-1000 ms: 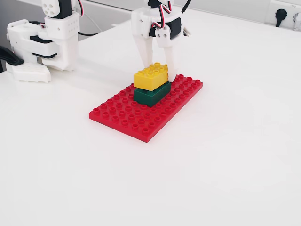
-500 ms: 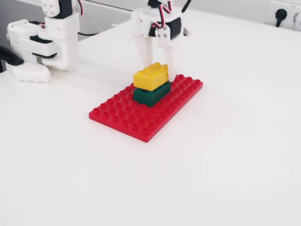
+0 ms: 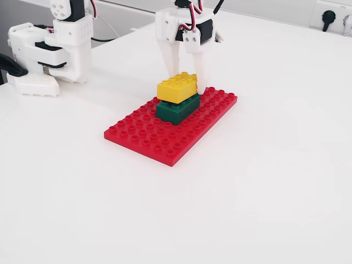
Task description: Put yellow lego brick onto the green one
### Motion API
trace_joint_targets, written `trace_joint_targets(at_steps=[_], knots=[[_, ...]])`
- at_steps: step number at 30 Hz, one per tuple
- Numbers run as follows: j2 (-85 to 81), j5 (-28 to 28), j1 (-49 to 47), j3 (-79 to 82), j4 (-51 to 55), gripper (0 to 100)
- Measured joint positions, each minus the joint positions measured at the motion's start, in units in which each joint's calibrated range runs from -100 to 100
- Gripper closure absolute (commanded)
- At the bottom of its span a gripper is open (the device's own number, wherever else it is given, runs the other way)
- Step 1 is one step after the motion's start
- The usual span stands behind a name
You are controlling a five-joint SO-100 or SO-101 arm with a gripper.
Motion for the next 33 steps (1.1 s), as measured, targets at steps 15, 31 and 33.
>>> trace_joint_targets(at_steps=[15,31,33], knots=[[0.0,0.16,0.07,0.0,0.0,85],[0.0,1.25,2.43,0.0,0.0,85],[0.0,1.25,2.43,0.0,0.0,85]])
